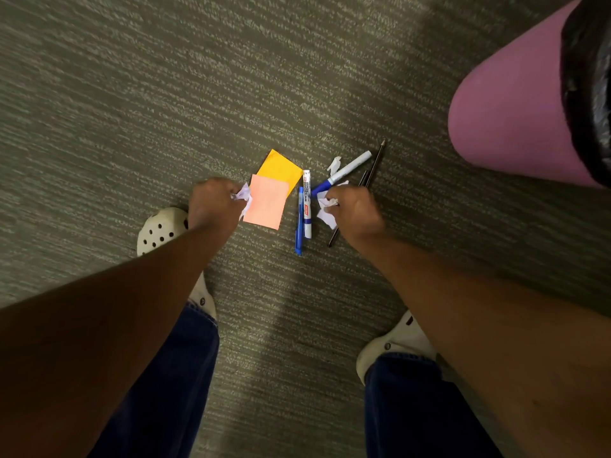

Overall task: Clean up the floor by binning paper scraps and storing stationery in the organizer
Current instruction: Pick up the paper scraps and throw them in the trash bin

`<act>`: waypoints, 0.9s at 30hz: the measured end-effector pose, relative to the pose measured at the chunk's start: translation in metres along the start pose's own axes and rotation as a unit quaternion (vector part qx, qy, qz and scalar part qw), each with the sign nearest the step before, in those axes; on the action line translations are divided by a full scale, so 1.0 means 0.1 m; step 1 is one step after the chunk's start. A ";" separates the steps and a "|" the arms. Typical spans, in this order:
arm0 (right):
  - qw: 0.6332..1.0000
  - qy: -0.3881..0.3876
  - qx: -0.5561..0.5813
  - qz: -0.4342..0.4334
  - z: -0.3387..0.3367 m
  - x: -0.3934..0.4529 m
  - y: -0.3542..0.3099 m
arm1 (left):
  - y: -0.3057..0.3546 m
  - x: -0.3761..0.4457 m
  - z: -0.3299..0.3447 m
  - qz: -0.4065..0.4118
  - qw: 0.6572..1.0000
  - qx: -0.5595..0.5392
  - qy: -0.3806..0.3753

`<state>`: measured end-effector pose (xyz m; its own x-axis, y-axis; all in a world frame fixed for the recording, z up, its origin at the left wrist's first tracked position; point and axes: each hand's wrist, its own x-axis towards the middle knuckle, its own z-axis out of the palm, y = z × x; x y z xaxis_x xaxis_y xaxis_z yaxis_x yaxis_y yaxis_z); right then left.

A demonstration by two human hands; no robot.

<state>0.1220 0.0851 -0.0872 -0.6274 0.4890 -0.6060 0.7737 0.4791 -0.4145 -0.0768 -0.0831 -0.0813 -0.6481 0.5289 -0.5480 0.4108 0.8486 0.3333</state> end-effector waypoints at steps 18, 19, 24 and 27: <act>0.949 0.058 0.157 0.266 -0.16 0.63 -0.29 | 0.00 -0.77 0.18 -0.245 0.944 -0.221 0.025; 0.943 0.064 0.186 0.267 -0.17 0.61 -0.27 | 0.05 -0.79 0.18 -0.249 0.938 -0.239 0.022; 0.857 0.109 0.420 0.277 -0.35 0.27 -0.31 | 0.37 -0.76 0.04 -0.277 0.877 -0.392 0.032; 0.795 0.121 0.539 0.250 -0.69 -0.13 -0.27 | 0.63 -0.70 -0.13 -0.285 0.811 -0.511 0.008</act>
<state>0.1030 0.1161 -0.0214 -0.1146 0.6103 -0.7838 0.4765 -0.6586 -0.5824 -0.0141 -0.0661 -0.0117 -0.5574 0.0401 -0.8292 -0.6996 0.5151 0.4952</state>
